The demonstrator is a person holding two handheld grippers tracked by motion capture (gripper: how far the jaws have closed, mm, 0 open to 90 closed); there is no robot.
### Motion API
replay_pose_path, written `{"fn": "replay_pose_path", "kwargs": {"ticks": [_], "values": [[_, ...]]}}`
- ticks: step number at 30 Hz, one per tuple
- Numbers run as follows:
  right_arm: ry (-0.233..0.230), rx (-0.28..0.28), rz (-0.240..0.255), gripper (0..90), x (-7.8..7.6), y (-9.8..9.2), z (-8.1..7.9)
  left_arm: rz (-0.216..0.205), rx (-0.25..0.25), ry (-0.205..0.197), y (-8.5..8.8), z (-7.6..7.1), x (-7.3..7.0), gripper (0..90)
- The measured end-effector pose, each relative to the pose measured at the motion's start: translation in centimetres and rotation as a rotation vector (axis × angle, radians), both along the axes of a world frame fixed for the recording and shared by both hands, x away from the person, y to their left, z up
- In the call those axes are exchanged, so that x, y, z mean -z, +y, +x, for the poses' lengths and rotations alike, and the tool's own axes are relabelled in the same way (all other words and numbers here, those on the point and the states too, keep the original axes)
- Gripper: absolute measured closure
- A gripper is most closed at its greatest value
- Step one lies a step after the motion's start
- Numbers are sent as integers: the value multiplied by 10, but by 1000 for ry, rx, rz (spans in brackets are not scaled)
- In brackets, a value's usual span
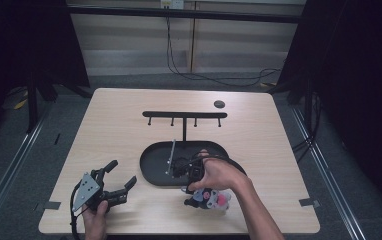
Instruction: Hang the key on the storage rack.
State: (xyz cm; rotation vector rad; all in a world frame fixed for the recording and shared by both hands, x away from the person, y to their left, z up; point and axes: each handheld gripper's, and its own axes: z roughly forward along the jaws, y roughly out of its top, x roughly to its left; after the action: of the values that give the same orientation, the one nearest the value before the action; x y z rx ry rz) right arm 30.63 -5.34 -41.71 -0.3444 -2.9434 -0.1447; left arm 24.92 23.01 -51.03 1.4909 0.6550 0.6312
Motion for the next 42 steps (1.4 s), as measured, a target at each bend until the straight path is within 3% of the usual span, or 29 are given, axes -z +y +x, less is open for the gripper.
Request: {"fn": "replay_pose_path", "kwargs": {"ticks": [3,18,27,31,42], "values": [[-25,5,10,872,-5,-2,1,0,0,-1,0,0,0,153],[-36,5,47,872,-34,-9,1,1,0,0,0,0,0,153],[-81,7,78,871,-55,-14,7,0,0,-1,0,0,0,153],[-79,10,64,872,-60,-15,10,0,0,0,0,0,0,153],[-95,11,91,872,-78,-15,17,-1,0,0,0,0,0,153]]}}
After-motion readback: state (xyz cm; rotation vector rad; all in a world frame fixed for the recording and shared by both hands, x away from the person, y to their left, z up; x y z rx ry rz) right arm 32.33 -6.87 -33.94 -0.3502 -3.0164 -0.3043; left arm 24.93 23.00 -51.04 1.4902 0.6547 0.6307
